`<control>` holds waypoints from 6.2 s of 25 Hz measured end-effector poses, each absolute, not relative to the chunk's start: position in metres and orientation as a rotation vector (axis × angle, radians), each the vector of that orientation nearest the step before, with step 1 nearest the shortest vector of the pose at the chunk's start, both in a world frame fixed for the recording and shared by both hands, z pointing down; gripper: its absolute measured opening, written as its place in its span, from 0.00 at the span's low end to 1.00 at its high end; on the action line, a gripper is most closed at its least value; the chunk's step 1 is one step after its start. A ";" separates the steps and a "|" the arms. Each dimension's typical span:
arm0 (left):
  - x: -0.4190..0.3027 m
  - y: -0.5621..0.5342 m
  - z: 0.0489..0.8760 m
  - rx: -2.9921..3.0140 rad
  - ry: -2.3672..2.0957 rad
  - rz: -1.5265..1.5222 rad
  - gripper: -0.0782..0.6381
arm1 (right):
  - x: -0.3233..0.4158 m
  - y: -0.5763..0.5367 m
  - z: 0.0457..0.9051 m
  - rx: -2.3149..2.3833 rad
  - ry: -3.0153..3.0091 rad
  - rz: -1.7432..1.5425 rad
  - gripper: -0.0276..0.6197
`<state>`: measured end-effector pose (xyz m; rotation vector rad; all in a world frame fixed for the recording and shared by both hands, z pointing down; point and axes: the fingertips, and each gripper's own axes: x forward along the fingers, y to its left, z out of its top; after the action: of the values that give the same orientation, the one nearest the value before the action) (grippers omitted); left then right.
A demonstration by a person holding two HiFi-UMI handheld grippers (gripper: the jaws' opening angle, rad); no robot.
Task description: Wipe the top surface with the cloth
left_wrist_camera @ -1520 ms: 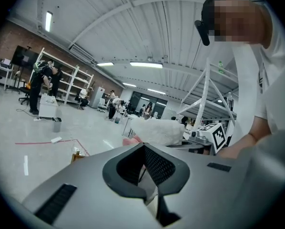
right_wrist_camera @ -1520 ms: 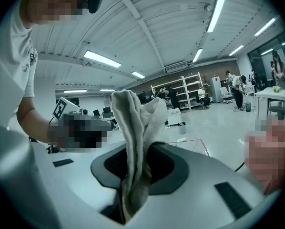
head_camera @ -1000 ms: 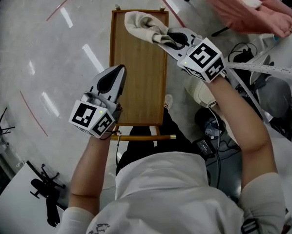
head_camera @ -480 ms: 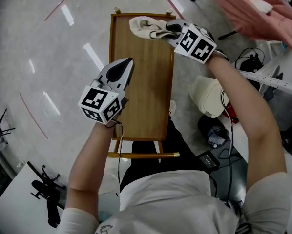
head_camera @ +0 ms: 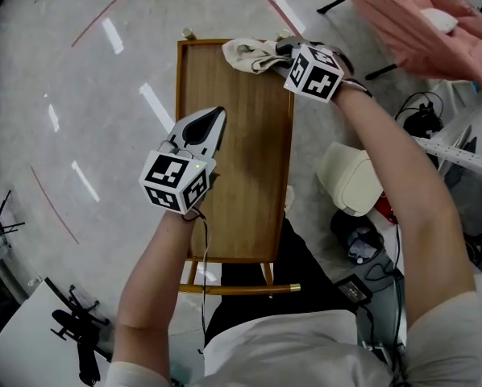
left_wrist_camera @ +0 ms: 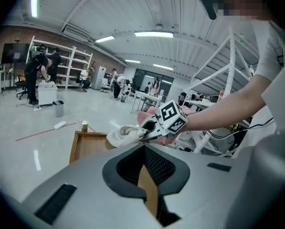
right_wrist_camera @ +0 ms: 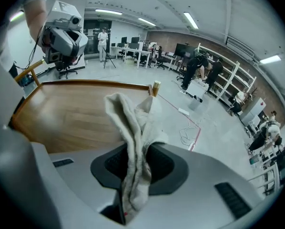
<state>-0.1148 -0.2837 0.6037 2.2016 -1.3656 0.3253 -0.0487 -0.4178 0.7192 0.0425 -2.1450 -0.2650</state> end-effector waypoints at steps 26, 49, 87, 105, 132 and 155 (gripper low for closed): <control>-0.117 -0.241 0.589 2.202 -1.328 0.329 0.12 | -0.023 -0.283 0.744 -0.044 -2.137 -0.058 0.17; -0.099 -0.113 0.540 2.222 -1.246 0.363 0.12 | 0.023 0.050 0.754 -0.238 -2.084 0.235 0.17; -0.187 -0.054 0.530 2.120 -1.371 0.333 0.12 | -0.065 0.160 0.749 -0.612 -1.963 0.291 0.17; -0.220 -0.044 0.539 2.084 -1.385 0.298 0.12 | -0.129 0.162 0.739 -0.640 -2.006 0.308 0.17; -0.227 -0.085 0.568 2.092 -1.304 0.279 0.12 | -0.164 0.032 0.746 -0.473 -2.036 0.342 0.18; -0.214 -0.157 0.601 2.100 -1.376 0.364 0.12 | -0.179 -0.163 0.748 -0.290 -2.160 0.269 0.18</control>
<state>-0.2138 -0.1569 0.6014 2.1003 -1.3758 0.3645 -0.1788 -0.1630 0.7480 -0.2897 -2.1600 0.2690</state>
